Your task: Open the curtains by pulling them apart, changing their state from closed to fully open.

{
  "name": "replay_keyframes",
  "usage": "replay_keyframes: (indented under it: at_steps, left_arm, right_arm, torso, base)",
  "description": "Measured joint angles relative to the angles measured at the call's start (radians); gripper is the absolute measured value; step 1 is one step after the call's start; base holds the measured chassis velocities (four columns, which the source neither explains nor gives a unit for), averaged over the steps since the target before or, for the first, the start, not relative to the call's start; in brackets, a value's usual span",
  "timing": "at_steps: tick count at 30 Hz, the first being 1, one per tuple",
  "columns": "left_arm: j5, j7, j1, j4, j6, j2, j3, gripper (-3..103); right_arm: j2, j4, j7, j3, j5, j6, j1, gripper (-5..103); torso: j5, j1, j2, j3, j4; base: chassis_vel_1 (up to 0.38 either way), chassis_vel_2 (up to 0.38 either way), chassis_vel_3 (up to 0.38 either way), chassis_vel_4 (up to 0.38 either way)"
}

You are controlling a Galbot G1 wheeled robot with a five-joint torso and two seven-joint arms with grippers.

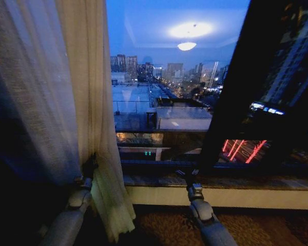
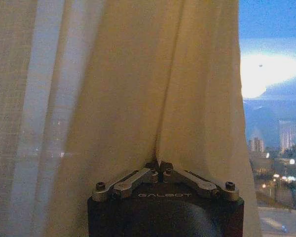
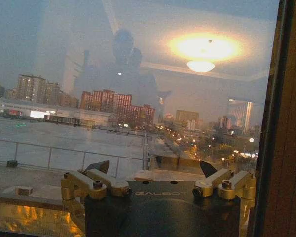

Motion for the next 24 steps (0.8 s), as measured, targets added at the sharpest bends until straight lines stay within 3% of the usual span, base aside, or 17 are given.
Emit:
replay_keyframes:
  at_steps: [4, 13, 17, 24]
  left_arm:
    - [-0.001, 0.0, -0.001, 0.003, 0.0, 0.003, -0.001, 0]
    - [-0.006, -0.034, -0.032, 0.03, 0.008, 0.0, 0.002, 0]
    - [-0.018, -0.121, -0.096, 0.099, 0.027, 0.007, -0.003, 0]
    - [-0.052, -0.202, -0.194, 0.22, 0.03, 0.059, -0.015, 0]
  right_arm:
    - [-0.001, 0.0, 0.0, 0.001, 0.0, 0.0, 0.0, 100]
    - [0.0, 0.0, 0.0, 0.001, 0.0, 0.0, 0.0, 100]
    - [0.0, 0.0, 0.0, 0.0, 0.0, 0.0, 0.0, 100]
    - [0.0, 0.0, 0.0, 0.0, 0.0, 0.0, 0.0, 100]
  torso:
    - [0.0014, 0.0, 0.0, 0.0, -0.0007]
    - [-0.0002, 0.0, 0.0, 0.0, -0.0003]
    - [0.0002, 0.0, 0.0, 0.0, -0.0004]
    - [0.0006, 0.0, 0.0, 0.0, -0.0005]
  base:
    - [0.0, 0.0, 0.0, 0.0]
    - [-0.029, -0.033, 0.02, 0.013]
    - [0.0, 0.0, 0.0, 0.0]
    - [0.0, 0.0, 0.0, 0.0]
